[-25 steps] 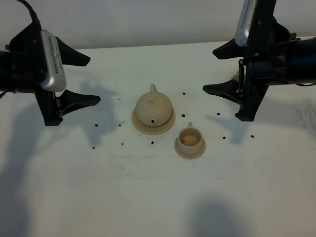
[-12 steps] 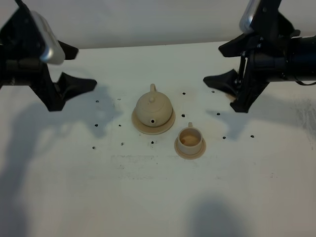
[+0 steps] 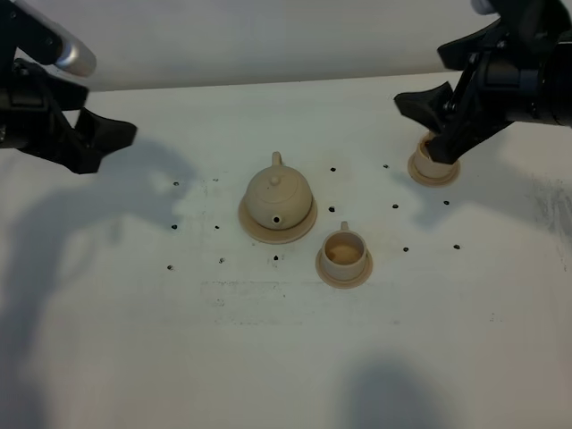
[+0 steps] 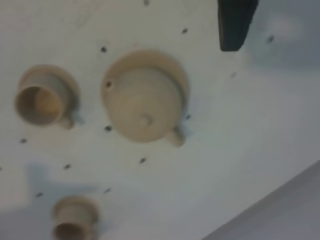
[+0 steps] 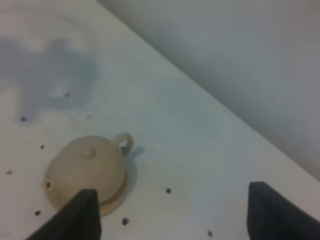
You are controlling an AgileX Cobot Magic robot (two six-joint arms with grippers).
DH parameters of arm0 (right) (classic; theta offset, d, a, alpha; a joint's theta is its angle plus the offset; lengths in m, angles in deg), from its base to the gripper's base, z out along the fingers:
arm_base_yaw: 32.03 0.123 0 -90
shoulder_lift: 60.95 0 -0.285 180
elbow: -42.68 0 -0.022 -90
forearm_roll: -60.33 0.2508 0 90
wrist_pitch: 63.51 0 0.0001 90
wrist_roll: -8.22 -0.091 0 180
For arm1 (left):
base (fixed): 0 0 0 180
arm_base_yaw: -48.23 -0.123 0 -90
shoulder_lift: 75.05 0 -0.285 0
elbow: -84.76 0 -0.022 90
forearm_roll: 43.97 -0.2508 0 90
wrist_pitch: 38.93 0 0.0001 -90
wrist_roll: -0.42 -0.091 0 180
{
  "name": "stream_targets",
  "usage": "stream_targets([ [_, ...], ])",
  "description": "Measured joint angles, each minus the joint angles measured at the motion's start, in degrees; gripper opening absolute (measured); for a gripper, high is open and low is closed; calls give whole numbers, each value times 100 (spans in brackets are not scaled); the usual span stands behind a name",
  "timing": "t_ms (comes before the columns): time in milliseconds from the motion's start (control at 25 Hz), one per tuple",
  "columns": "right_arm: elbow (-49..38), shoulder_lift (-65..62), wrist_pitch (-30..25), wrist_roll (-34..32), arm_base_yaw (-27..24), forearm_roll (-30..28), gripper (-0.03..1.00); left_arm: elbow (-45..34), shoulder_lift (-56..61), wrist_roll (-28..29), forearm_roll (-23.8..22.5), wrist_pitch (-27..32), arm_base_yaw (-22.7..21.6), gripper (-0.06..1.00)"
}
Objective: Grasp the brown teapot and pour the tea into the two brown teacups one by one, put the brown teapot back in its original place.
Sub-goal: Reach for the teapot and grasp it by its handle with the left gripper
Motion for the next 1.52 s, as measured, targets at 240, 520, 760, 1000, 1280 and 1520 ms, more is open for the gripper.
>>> stream_targets([
  [240, 0, -10, 101, -757, 0, -513, 59, 0, 345, 1059, -796, -274, 0, 67],
  [520, 0, -157, 216, -1787, -5, -1316, 59, 0, 645, 2143, -1630, -315, 0, 67],
  [760, 0, -683, 165, -2898, -305, -1961, 59, 0, 736, 2967, -1998, -437, 0, 67],
  [1000, 0, -1227, -250, -3820, -534, -2500, 59, 0, 737, 3447, -2002, -466, 0, 67],
  [1280, 0, -1889, -1125, -5302, -538, -3684, 56, 0, 737, 3677, -1719, -577, 0, 67],
  [1520, 0, -2438, -2005, -6221, -538, -4387, 50, 0, 482, 3442, -1312, -777, 7, 67],
])
